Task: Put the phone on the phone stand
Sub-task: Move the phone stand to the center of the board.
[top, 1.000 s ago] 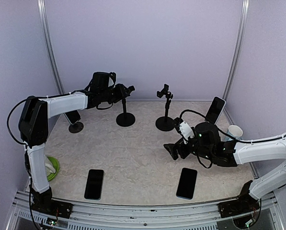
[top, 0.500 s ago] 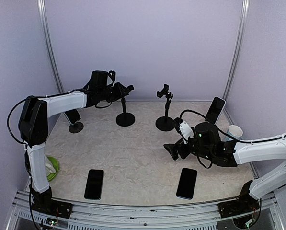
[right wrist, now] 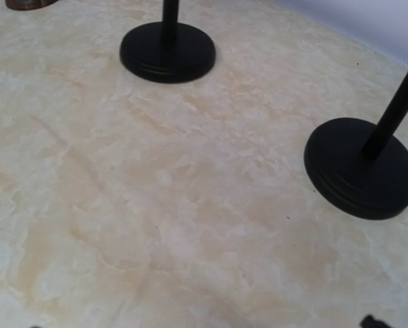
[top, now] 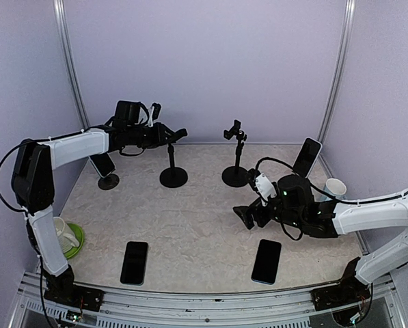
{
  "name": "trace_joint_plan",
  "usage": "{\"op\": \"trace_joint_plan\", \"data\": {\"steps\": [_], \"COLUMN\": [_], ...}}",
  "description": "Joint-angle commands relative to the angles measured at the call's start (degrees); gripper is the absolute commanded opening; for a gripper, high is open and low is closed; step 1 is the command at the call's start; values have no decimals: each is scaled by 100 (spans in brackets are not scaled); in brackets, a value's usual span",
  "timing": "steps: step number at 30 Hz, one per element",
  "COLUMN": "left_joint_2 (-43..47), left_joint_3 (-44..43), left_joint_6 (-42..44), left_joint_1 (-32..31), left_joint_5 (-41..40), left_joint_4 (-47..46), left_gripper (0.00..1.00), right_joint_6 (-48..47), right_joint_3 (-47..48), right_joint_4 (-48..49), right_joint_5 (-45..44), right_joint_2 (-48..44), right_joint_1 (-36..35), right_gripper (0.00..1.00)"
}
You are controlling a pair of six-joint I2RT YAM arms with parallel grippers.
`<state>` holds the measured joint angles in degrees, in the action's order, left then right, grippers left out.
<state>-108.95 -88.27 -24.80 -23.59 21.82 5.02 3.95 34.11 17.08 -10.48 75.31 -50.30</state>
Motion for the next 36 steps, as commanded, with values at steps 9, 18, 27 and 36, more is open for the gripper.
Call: {"op": "trace_joint_plan", "data": {"steps": [9,18,27,36], "left_joint_2": [808,845,702,881], "left_joint_3": [696,620,337,506], "left_joint_6": [1661,2465,2694,2563], "left_joint_1": [-70,-116,-84,-176], "left_joint_5": [2148,2669,2247,1550], "left_joint_4": [221,614,1157,1265], "left_gripper": [21,29,39,41], "right_joint_6": [41,36,36,35], "right_joint_3": [43,50,50,55], "right_joint_4": [76,96,97,87], "right_joint_5": [82,89,116,118], "right_joint_2": [219,274,283,291], "right_joint_1": [59,58,57,62], "right_gripper": [100,100,100,100]}}
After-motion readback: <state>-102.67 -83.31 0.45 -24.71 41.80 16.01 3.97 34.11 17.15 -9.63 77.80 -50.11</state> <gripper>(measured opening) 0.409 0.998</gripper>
